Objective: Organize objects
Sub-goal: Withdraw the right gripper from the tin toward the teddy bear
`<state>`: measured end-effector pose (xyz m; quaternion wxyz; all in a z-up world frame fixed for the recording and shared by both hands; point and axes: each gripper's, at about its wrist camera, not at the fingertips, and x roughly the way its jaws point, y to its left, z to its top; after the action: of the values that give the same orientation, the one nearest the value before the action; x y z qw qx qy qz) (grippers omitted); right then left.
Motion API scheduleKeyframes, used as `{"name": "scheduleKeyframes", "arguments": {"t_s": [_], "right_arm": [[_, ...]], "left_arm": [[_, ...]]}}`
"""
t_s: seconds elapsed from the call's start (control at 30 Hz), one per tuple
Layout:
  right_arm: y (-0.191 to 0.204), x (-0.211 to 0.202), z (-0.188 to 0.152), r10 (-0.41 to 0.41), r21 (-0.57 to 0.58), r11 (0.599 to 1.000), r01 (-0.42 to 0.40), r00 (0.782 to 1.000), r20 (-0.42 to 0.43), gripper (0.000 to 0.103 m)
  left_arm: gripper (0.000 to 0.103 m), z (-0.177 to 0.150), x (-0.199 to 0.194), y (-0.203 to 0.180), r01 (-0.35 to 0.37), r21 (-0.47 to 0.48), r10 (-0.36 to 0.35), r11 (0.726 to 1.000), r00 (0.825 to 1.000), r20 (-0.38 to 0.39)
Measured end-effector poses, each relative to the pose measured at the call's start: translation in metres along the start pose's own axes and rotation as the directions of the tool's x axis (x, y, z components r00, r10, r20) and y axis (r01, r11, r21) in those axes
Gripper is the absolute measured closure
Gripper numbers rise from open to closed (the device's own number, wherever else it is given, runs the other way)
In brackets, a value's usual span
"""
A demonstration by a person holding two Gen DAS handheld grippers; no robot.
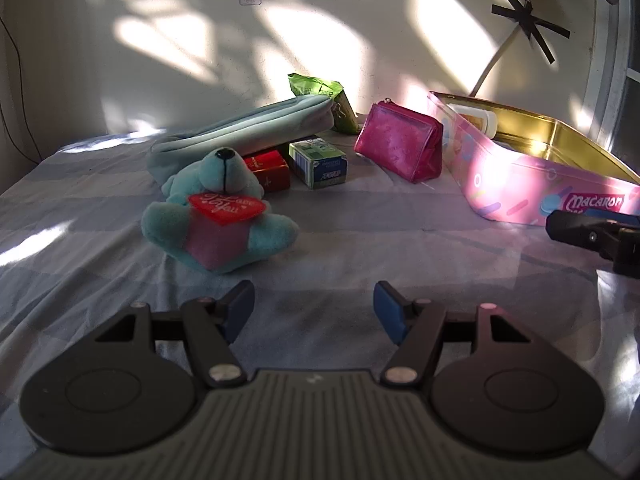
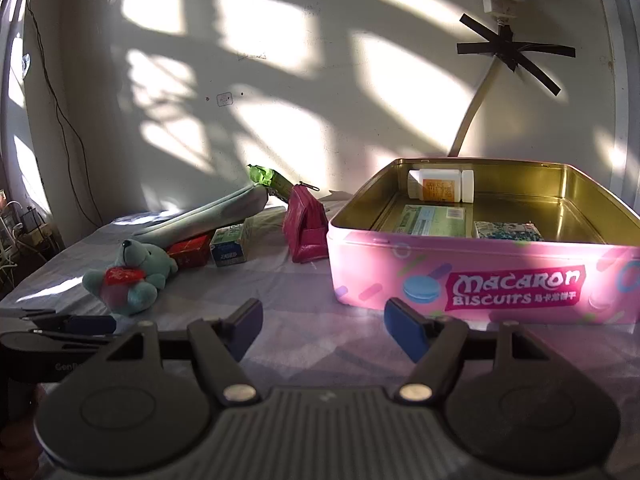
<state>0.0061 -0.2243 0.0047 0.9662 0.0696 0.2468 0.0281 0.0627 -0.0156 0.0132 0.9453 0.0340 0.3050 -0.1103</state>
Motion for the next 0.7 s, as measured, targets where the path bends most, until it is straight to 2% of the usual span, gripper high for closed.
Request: {"name": "scheduleKeyframes", "arguments": {"t_s": [0.23, 0.53, 0.7], "right_arm": [[0.018, 0.01, -0.004, 0.04, -0.038, 0.998, -0.042, 0.999, -0.034, 0.033], [0.048, 0.027, -0.001, 0.121, -0.096, 0.987, -0.128, 0.99, -0.076, 0.033], [0.074, 0.038, -0.002, 0.171, -0.153, 0.971, -0.184, 0.981, -0.098, 0.033]], "left_arm": [[0.035, -0.01, -0.005, 0.017, 0.0, -0.017, 0.0, 1.0, 1.0, -0.013], [0.035, -0.018, -0.022, 0.056, 0.046, -0.082, -0.046, 0.996, 0.999, 0.006], [0.035, -0.015, -0.026, 0.074, 0.023, -0.114, -0.02, 0.993, 0.999, 0.033]]}}
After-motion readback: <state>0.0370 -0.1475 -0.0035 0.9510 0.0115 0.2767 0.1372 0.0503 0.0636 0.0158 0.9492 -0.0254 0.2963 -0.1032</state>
